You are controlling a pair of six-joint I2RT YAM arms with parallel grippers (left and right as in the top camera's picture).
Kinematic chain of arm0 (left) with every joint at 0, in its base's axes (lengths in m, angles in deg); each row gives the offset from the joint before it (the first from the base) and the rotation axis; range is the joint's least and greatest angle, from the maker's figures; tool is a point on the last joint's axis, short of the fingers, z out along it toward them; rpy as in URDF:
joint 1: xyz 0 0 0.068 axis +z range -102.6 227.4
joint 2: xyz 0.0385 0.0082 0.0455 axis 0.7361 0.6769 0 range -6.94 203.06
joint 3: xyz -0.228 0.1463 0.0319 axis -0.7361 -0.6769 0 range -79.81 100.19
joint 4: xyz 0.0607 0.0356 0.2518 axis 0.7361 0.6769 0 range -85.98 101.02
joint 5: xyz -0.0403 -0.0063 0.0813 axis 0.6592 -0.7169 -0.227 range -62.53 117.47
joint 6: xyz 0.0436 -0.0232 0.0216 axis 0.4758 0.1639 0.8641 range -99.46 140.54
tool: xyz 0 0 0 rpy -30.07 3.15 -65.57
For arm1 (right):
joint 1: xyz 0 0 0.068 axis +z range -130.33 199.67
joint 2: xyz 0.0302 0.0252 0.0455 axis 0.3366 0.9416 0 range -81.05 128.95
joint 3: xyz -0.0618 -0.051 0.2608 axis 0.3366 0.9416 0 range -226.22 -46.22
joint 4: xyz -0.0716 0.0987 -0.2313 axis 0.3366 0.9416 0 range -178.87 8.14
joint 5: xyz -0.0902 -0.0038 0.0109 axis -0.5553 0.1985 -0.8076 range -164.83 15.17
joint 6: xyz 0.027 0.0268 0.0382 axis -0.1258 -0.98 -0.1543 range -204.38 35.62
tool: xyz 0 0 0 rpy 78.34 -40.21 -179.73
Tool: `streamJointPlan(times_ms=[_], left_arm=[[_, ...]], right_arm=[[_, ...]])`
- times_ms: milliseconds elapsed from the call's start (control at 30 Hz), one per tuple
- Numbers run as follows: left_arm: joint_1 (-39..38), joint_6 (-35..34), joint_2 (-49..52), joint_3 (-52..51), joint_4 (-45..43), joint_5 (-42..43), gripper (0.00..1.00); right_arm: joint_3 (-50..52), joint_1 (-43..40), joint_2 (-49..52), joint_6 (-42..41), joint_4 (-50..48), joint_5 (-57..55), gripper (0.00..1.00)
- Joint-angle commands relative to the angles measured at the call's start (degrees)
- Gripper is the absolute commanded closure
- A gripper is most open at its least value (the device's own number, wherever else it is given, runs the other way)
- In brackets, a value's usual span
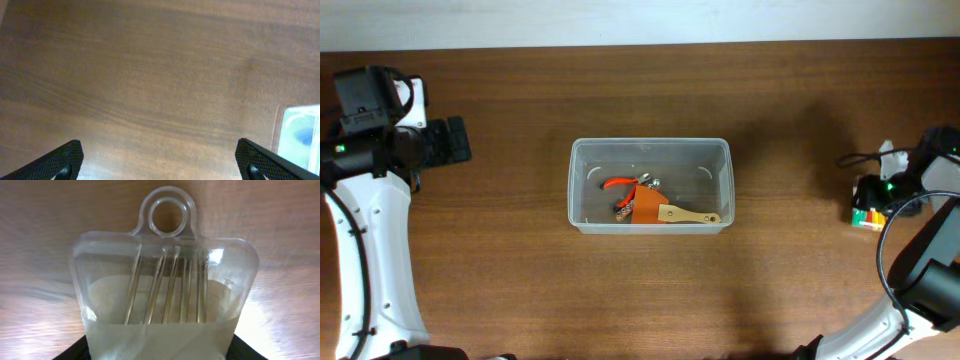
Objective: Pack container
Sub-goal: 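Lift the marker pack and carry it over the container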
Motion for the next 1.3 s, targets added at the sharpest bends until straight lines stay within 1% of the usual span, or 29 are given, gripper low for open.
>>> streamJointPlan(times_ms=[0,200,267,433,533,600,700,833,1000,1033,1100,1267], left_arm=[[-0.22,0.96,-0.63,-0.46,1.18,-0.17,0.01],[-0.22,0.96,-0.63,-0.46,4.31,-0.20,0.01],[-0.22,0.96,-0.63,-0.50,5.38,-0.20,0.01],[-0.22,0.96,-0.63,-0.50,8.48,-0.20,0.01],[-0.22,0.96,-0.63,-0.50,10.25,-0.20,0.01],[-0.22,0.96,-0.63,-0.50,11.23,-0.20,0.01],[-0.22,0.96,-0.63,-0.50,12.04,-0.20,0.01],[-0.22,0.94,-0.63,-0.50,12.02,-0.15,0.01],[-0.22,0.90,-0.63,-0.50,12.07,0.07,0.01],[-0.22,0.92,-0.63,-0.50,12.07,0.07,0.01],[-0.22,0.92,-0.63,-0.50,12.09,0.09,0.01],[-0.22,0.94,-0.63,-0.50,12.09,0.76,0.01]], right_arm=[[-6.82,4.04,-1.16,-0.48,2.91,1.36,0.96],[-20.00,13.42,-4.59,-0.35,11.58,1.38,0.96],[-25.55,17.66,-5.70,2.01,15.76,1.60,0.96],[-39.47,31.89,-7.61,15.67,28.28,4.74,0.96],[-43.95,40.79,-7.58,22.05,33.57,5.25,0.96],[-44.02,47.15,-7.56,23.69,34.42,5.22,0.96],[-42.73,53.96,-6.38,23.80,34.34,5.20,0.96],[-39.50,59.36,-3.89,23.82,34.32,5.01,0.96],[-32.87,60.78,-0.74,29.90,33.99,5.03,0.95],[-31.34,60.76,-0.02,30.47,33.62,5.03,0.92],[-28.48,60.50,1.16,30.42,31.71,5.03,0.88],[-21.77,59.67,2.12,30.45,26.32,5.01,0.86]])
